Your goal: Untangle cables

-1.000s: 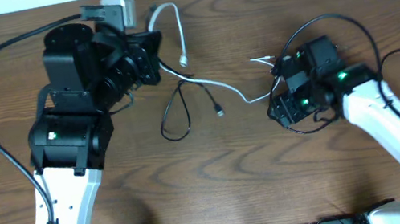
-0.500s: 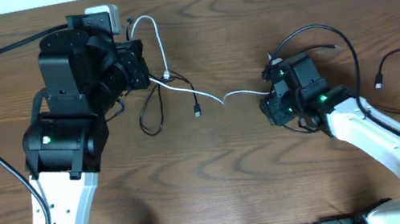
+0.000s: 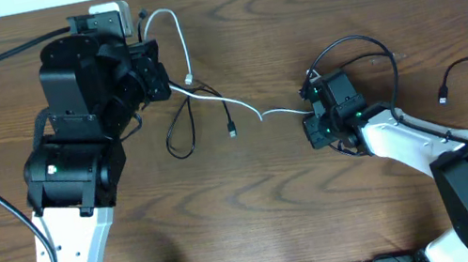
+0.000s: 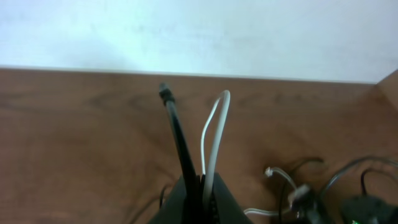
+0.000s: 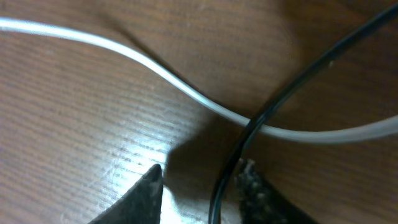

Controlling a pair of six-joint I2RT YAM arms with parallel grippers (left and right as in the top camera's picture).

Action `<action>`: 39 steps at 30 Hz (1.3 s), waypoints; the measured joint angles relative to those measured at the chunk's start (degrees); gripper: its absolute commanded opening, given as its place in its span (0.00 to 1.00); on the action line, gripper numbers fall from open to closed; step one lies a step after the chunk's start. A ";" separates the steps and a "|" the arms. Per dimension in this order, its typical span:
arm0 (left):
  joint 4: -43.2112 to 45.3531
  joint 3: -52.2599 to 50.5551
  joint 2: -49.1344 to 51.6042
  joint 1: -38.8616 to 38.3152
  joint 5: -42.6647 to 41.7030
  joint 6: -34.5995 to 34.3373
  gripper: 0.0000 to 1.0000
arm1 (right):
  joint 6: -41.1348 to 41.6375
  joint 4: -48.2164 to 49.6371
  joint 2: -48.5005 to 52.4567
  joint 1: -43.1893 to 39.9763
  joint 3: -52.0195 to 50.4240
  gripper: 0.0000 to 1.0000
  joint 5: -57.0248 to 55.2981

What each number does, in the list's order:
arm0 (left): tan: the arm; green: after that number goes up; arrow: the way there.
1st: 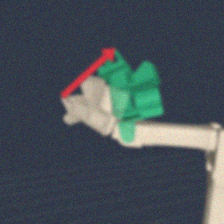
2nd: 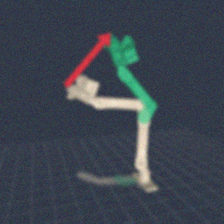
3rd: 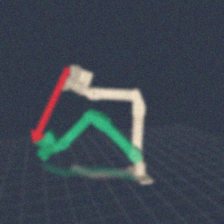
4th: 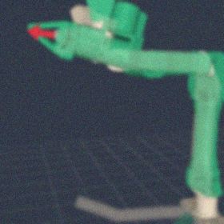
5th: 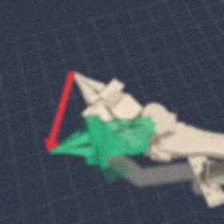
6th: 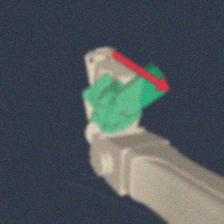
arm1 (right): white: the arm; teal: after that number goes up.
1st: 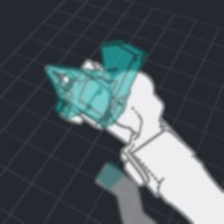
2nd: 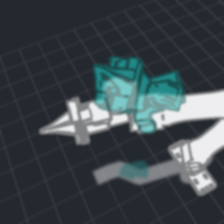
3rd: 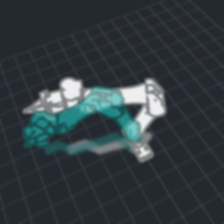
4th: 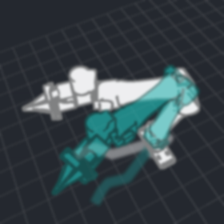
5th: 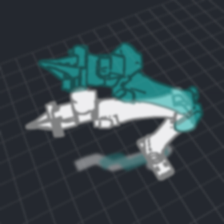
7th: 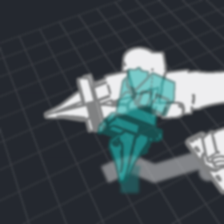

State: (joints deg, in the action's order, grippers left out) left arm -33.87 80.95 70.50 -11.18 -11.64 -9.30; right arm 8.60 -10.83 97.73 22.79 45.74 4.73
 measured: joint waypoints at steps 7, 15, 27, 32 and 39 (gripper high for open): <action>-8.68 0.00 2.40 -0.02 0.02 -0.15 0.08 | 3.45 -1.14 -0.02 -0.04 0.09 0.01 -0.07; -14.08 0.00 13.40 -0.57 -0.02 -1.62 0.07 | 5.01 -20.79 -4.74 -3.02 5.14 0.01 0.94; -15.15 -0.02 23.63 -3.78 0.00 -2.51 0.08 | -0.15 -42.99 -12.72 -19.30 32.94 0.01 7.15; -15.23 -0.02 23.69 -3.78 -0.02 -2.51 0.08 | -3.80 -41.66 -12.72 -27.06 39.32 0.01 20.17; -15.34 -0.02 23.69 -3.78 -0.02 -2.51 0.08 | -4.72 -35.26 -12.74 -35.71 42.71 0.01 29.49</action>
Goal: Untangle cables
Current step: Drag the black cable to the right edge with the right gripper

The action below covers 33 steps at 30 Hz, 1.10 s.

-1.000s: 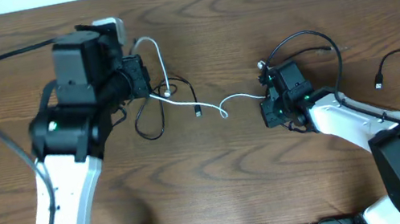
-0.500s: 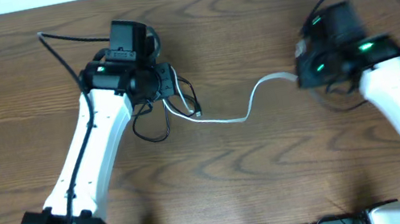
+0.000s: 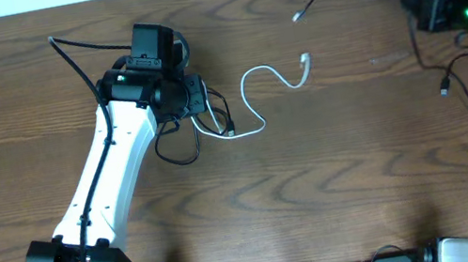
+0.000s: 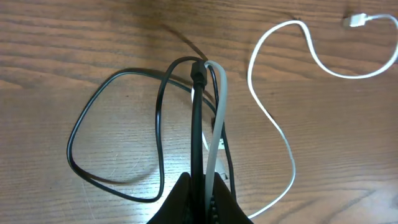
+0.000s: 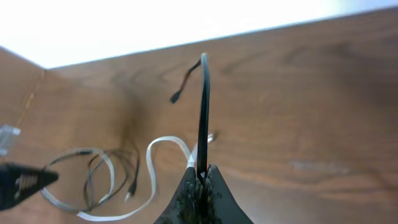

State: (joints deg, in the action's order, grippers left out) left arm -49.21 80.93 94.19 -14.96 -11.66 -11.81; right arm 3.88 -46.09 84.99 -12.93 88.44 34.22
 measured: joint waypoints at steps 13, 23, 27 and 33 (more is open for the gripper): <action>-1.55 0.00 0.00 0.00 0.00 0.00 0.08 | 6.54 -2.29 0.00 -5.25 0.00 0.01 -42.38; -2.64 0.00 0.00 0.00 0.00 0.00 0.08 | 10.58 -4.15 4.70 -9.77 0.00 0.01 -55.10; -2.89 0.00 0.00 0.00 0.00 0.00 0.07 | 14.14 -5.68 8.31 -11.28 0.00 0.01 -58.49; -2.91 0.00 0.00 0.00 0.00 0.00 0.08 | 17.27 -6.49 10.99 -12.46 0.00 0.01 -60.48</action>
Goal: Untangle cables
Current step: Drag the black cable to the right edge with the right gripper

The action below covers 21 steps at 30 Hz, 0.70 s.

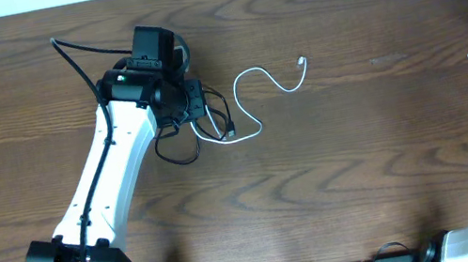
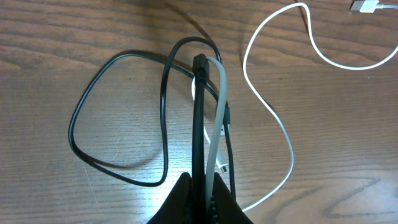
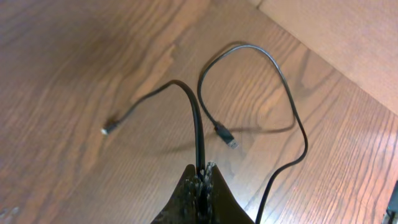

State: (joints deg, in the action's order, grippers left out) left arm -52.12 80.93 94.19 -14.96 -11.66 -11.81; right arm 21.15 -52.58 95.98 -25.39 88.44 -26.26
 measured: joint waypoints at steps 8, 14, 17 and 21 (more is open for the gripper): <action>-0.07 0.00 0.00 0.00 0.00 0.00 0.08 | 3.96 -1.75 0.79 -0.02 0.00 0.01 -3.26; -0.24 0.00 0.00 0.00 0.00 0.00 0.07 | 9.14 -2.21 0.79 -0.94 0.00 0.50 -6.32; -0.24 0.00 0.00 0.00 0.00 0.00 0.07 | 9.14 -1.27 0.79 -1.07 0.00 0.63 -2.27; -0.33 0.00 0.00 -0.07 0.00 0.00 0.08 | 6.75 -0.28 0.79 -1.07 0.00 0.71 7.43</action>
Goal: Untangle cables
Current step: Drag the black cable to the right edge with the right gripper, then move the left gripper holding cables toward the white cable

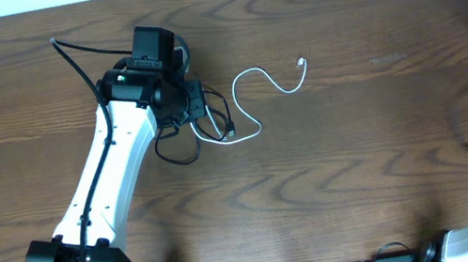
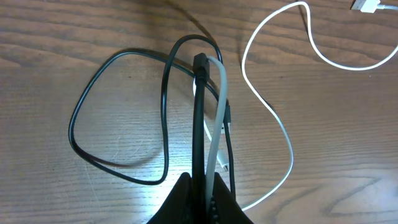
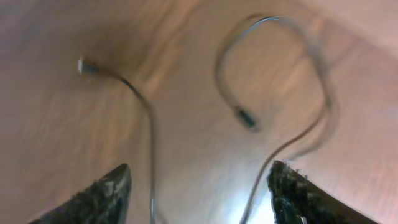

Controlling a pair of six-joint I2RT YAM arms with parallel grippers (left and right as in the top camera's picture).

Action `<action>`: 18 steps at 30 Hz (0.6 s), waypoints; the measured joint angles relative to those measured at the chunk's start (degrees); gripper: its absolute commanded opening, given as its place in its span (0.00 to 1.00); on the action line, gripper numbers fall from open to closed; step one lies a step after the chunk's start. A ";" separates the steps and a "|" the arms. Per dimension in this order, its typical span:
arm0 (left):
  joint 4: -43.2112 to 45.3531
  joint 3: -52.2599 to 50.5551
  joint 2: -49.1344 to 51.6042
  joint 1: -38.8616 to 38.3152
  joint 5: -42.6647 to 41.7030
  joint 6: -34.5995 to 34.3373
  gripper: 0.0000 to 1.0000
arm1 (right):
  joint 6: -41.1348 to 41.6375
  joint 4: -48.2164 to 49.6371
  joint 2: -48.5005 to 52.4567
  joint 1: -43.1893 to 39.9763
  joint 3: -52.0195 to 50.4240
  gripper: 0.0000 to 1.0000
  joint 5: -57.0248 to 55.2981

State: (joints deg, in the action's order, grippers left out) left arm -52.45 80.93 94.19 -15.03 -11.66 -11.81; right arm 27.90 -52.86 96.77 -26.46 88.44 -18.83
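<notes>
My left gripper (image 2: 204, 182) is shut on a black cable (image 2: 198, 118) and a white cable (image 2: 216, 118) side by side, just above the table. The black cable's loop (image 1: 176, 152) lies under it on the wood. The white cable (image 1: 249, 79) curls off to the right and ends in a plug (image 1: 302, 63). My right gripper (image 3: 199, 190) is open, its fingers (image 3: 106, 194) wide apart above a second black cable (image 3: 149, 118). That cable lies blurred on the table, with one end (image 3: 84, 65) at the upper left and a plug (image 3: 245, 118) inside its loop.
The brown wooden table (image 1: 365, 176) fills the overhead view, with its pale back edge at the top. My left arm (image 1: 101, 191) crosses the left side. My right arm sits at the right edge, almost wholly outside the overhead view.
My right gripper was shut on the second black cable and is now open, with that cable lying loose on the table below it. The left gripper and its cables have not moved.
At first my left gripper held a black and a white cable high near the back, and my right gripper stood open where a black cable crossed the white one. Then the right gripper held that black cable at the far right, apart from the white. Now it is let go.
</notes>
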 measured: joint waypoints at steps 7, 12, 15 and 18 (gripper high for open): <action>2.27 0.00 0.00 -2.16 -0.46 -0.02 0.08 | -6.58 -1.92 0.00 1.09 0.00 0.77 17.44; 8.17 0.00 0.00 -6.36 -6.16 0.00 0.07 | -11.41 -6.75 0.00 4.35 0.00 0.81 24.20; 13.62 0.02 0.00 -9.33 -14.10 0.31 0.08 | -14.10 -9.14 0.00 7.04 0.00 0.81 25.99; 18.03 0.02 0.00 -12.00 -23.04 1.79 0.08 | -16.09 -10.23 0.00 10.08 0.00 0.84 26.99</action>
State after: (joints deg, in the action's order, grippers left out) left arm -34.41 80.95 94.19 -27.03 -34.70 -10.02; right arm 11.81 -63.09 96.77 -16.38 88.44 8.16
